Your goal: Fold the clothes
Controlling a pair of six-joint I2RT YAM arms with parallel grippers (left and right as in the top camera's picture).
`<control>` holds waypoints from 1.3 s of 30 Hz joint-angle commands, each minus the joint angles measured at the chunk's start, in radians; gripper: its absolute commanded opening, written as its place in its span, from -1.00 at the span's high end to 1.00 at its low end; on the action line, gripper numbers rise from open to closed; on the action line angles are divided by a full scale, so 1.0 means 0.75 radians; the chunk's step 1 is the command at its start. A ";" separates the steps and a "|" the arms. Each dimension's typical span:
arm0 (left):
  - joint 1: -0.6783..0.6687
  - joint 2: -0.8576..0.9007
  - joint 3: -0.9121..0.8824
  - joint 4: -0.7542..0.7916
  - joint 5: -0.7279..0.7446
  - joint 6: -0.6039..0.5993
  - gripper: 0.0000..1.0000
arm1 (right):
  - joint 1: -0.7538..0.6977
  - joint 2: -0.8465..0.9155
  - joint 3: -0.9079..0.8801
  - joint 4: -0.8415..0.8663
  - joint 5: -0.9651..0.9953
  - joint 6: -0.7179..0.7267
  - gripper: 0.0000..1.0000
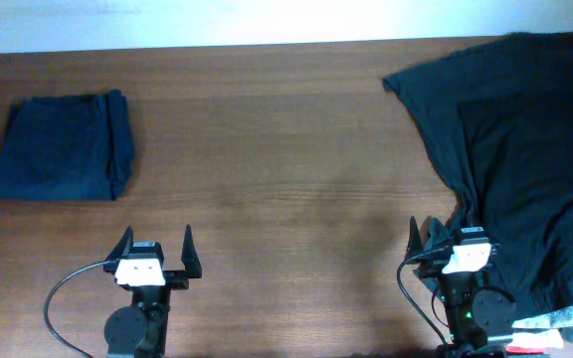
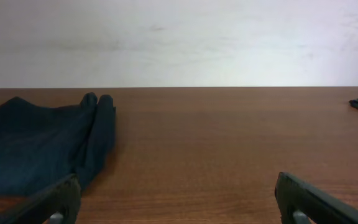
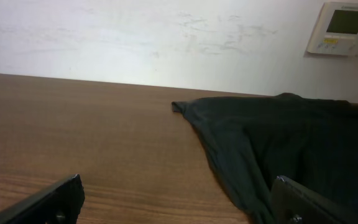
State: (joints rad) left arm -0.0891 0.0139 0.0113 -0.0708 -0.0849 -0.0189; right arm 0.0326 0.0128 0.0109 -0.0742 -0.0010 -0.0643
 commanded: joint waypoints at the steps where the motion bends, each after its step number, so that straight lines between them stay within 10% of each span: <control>1: 0.006 -0.011 -0.003 -0.008 0.019 0.020 -0.98 | 0.008 -0.011 -0.007 -0.006 -0.008 -0.009 -0.97; 22: 0.006 0.185 0.064 -0.035 0.020 0.020 -0.98 | 0.008 0.085 0.081 -0.046 0.034 -0.008 -0.97; 39: 0.006 1.301 1.063 -0.669 0.129 0.020 -0.98 | -0.022 1.673 1.642 -1.141 0.094 0.061 -0.97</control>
State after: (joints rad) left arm -0.0891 0.9695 0.7734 -0.5766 -0.0044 -0.0185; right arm 0.0246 1.1435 1.1297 -0.8921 0.0525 -0.0257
